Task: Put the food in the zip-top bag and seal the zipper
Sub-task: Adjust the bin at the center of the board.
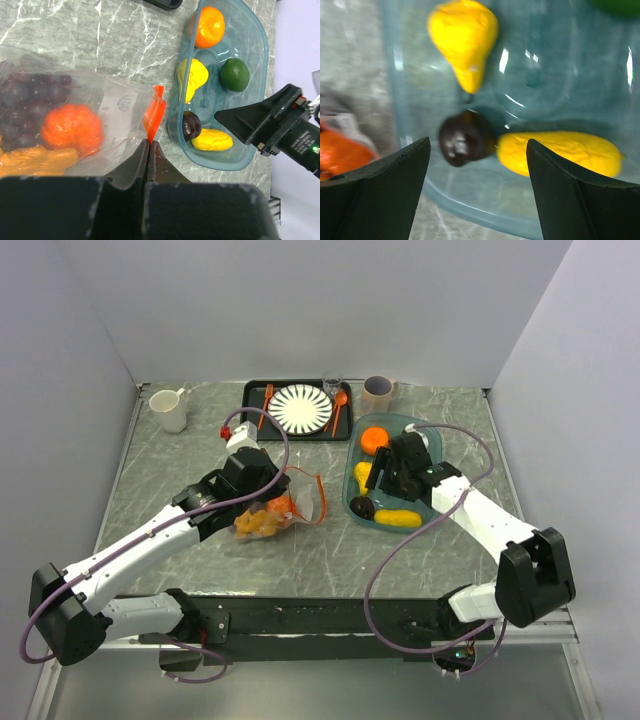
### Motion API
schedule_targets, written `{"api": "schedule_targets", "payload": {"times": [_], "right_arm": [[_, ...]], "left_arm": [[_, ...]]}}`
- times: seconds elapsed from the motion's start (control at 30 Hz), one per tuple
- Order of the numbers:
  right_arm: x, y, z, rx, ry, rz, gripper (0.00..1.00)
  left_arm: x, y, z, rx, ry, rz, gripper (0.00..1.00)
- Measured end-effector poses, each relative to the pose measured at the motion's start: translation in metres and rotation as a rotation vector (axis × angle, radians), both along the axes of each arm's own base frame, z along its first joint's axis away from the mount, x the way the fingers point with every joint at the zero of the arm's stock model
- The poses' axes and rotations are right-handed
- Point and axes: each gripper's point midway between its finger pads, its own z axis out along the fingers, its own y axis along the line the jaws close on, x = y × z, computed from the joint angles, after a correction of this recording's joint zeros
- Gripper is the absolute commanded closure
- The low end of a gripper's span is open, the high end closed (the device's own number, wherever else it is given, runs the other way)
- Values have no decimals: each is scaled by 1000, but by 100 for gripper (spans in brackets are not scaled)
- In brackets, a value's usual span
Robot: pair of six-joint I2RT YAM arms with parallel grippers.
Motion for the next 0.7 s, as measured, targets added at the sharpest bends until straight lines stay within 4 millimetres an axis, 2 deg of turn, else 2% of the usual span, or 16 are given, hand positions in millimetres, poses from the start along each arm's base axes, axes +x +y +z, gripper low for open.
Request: {"api": "schedule_targets", "payload": {"times": [0.23, 0.43, 0.53, 0.7], "right_arm": [[-9, -12, -18, -30, 64, -22, 15], [-31, -22, -43, -62, 134, -28, 15], [-32, -26, -41, -62, 117, -41, 14], [-45, -44, -43, -71, 116, -93, 13]], "left_arm": [[0, 0, 0, 1, 0, -1, 99], [0, 0, 0, 1, 0, 0, 99], [0, 0, 0, 1, 0, -1, 99], [0, 0, 0, 2, 0, -1, 99]]}}
